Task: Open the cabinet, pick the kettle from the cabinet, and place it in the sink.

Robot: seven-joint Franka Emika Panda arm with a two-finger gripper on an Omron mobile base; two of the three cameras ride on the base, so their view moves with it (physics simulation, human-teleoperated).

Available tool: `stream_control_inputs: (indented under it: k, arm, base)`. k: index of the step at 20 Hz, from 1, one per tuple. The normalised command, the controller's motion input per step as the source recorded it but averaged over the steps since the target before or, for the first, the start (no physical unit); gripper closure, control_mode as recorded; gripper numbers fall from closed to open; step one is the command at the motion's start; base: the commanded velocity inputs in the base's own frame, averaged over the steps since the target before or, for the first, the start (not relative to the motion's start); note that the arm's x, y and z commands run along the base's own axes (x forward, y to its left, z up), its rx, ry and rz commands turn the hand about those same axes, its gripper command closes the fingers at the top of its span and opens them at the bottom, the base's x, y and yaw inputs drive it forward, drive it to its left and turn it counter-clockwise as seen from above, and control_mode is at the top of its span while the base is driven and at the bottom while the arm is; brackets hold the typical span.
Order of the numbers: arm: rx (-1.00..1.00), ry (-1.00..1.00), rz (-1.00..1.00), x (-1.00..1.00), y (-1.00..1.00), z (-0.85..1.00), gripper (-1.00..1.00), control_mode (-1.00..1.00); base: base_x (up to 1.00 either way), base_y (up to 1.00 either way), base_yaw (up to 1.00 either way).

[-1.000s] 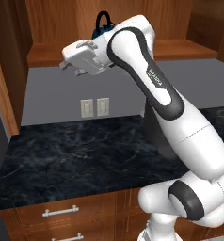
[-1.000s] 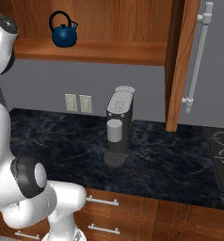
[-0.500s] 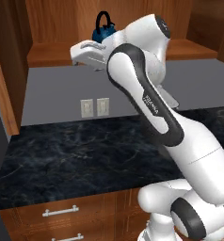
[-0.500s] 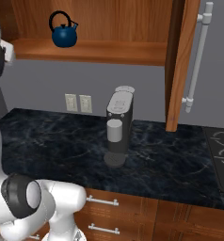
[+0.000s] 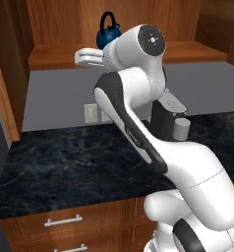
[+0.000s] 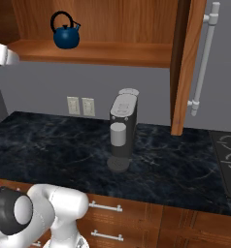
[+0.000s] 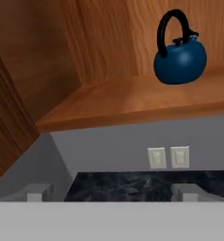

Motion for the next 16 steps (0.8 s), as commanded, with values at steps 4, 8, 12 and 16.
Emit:
stream_control_inputs:
  k: [4, 8, 12, 16]
  arm:
    - [-0.13, -0.2, -0.31, 0.24, -0.14, 0.13, -1.0, -1.0]
    - [-0.08, -0.1, -0.27, 0.31, -0.2, 0.19, -1.0, -1.0]
    - [-0.02, -0.01, -0.19, 0.26, -0.28, 0.25, -1.0, -1.0]
    - [0.0, -0.01, -0.09, 0.18, -0.26, 0.27, -1.0, -1.0]
  base:
    - [0.0, 0.0, 0.0]
    - [0.0, 0.0, 0.0]
    - [0.0, 0.0, 0.0]
    - [0.0, 0.0, 0.0]
